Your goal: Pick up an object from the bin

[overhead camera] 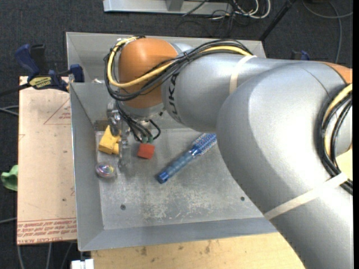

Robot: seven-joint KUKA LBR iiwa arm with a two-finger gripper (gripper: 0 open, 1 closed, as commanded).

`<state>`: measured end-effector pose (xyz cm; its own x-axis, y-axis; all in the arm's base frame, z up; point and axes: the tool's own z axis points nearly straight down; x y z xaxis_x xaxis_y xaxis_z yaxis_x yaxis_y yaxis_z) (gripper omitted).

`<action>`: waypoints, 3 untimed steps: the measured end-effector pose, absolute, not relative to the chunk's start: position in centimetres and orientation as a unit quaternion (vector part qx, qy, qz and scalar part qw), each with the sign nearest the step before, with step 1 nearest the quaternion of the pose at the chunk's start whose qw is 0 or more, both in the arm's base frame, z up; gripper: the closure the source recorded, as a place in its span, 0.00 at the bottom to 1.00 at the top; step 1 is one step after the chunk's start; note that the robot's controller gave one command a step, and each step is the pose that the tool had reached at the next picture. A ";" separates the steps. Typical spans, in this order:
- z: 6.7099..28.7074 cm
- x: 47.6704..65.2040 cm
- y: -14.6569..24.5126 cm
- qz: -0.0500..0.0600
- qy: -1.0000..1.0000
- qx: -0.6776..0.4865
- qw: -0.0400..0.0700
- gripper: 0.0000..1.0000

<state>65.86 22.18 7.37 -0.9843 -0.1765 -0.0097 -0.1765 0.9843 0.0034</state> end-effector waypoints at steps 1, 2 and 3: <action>7.4 63.2 21.5 0.002 0.993 -0.117 0.005 0.00; 7.1 63.1 21.4 0.001 0.993 -0.116 0.002 1.00; 10.8 63.5 12.5 -0.001 0.986 -0.164 0.002 1.00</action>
Offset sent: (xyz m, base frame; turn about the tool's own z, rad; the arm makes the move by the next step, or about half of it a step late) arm -0.0286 -0.0086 -0.0037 -0.0580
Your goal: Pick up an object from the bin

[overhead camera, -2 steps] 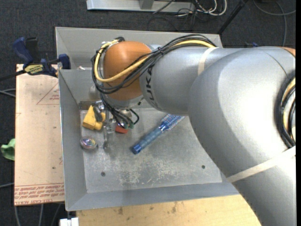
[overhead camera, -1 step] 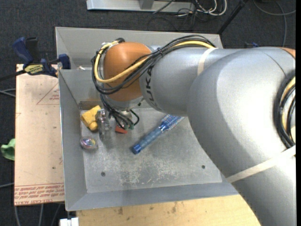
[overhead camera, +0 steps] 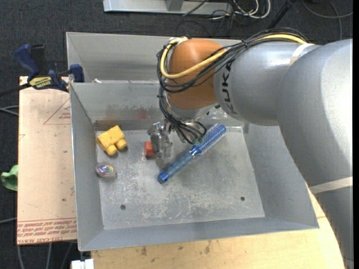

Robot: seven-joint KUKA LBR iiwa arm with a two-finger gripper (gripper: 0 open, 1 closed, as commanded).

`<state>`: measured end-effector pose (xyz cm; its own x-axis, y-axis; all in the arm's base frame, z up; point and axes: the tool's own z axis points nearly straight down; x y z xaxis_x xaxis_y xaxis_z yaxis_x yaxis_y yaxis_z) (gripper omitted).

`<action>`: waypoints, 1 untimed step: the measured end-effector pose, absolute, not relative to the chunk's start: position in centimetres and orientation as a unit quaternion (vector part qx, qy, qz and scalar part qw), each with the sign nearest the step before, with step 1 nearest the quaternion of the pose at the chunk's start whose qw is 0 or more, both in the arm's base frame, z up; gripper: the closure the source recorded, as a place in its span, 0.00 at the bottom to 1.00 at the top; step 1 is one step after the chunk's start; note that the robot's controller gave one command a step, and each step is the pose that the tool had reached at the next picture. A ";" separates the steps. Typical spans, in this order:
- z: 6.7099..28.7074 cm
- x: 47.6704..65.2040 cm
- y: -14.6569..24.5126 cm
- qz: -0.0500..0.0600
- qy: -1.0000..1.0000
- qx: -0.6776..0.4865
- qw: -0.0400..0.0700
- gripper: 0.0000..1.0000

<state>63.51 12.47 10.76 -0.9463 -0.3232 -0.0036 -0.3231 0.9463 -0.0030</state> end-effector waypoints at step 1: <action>10.6 63.4 13.0 0.001 0.986 -0.166 0.001 0.00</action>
Offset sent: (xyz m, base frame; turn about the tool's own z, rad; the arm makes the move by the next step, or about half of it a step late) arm 0.0000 0.0000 0.0000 0.0000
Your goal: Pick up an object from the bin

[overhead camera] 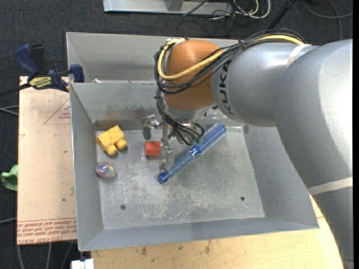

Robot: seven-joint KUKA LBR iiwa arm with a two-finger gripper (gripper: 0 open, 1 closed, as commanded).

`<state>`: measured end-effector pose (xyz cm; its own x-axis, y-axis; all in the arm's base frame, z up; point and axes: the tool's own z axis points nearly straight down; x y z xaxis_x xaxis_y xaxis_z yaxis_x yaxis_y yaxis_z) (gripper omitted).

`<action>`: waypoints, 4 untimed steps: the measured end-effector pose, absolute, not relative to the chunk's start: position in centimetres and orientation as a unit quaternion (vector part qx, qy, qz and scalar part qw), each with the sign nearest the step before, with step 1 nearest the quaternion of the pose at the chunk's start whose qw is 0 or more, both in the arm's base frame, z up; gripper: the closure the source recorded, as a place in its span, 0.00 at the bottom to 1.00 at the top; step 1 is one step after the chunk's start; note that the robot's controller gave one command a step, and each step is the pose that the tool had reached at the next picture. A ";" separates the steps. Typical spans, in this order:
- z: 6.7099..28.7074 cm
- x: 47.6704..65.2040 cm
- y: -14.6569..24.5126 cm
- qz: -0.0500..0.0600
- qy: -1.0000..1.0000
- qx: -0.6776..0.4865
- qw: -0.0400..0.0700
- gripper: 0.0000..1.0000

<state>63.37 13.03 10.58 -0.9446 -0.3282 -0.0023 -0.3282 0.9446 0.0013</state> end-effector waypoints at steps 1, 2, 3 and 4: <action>6.9 64.8 10.7 0.000 0.997 -0.077 0.000 0.00; 7.1 64.8 10.7 0.001 0.997 -0.077 0.002 1.00; 22.9 63.6 13.2 0.002 0.999 -0.053 0.007 1.00; 22.4 63.5 13.1 0.001 0.999 -0.053 0.002 0.00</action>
Offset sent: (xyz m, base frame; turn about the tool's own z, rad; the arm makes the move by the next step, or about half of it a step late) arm 0.0137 -0.0239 -0.0358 0.1802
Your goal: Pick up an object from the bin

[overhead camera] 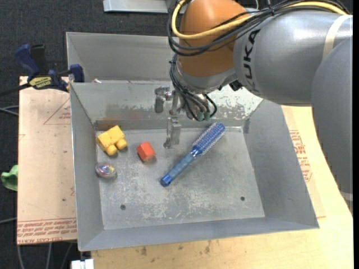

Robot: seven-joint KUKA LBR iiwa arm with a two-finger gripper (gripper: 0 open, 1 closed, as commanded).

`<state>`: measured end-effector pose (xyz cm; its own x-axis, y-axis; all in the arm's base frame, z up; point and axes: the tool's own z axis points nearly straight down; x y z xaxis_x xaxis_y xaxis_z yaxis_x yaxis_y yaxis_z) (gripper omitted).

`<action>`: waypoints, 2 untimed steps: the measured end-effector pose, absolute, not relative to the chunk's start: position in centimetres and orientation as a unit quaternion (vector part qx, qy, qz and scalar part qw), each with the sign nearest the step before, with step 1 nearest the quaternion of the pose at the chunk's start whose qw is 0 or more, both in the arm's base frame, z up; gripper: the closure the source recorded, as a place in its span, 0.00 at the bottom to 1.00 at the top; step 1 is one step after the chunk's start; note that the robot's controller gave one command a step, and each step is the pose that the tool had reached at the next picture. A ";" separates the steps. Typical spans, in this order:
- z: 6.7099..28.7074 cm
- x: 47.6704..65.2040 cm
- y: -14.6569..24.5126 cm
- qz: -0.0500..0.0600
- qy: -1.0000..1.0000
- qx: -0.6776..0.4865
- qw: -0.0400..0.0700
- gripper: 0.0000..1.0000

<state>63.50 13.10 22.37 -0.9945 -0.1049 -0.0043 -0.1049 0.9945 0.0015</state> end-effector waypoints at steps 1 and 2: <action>9.7 61.6 6.4 0.000 0.992 -0.128 -0.003 0.00; 6.9 60.0 5.4 0.001 0.985 -0.173 0.000 0.00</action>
Offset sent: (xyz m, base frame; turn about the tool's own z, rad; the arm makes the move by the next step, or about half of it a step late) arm -0.0174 -0.0647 -0.1222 -0.1557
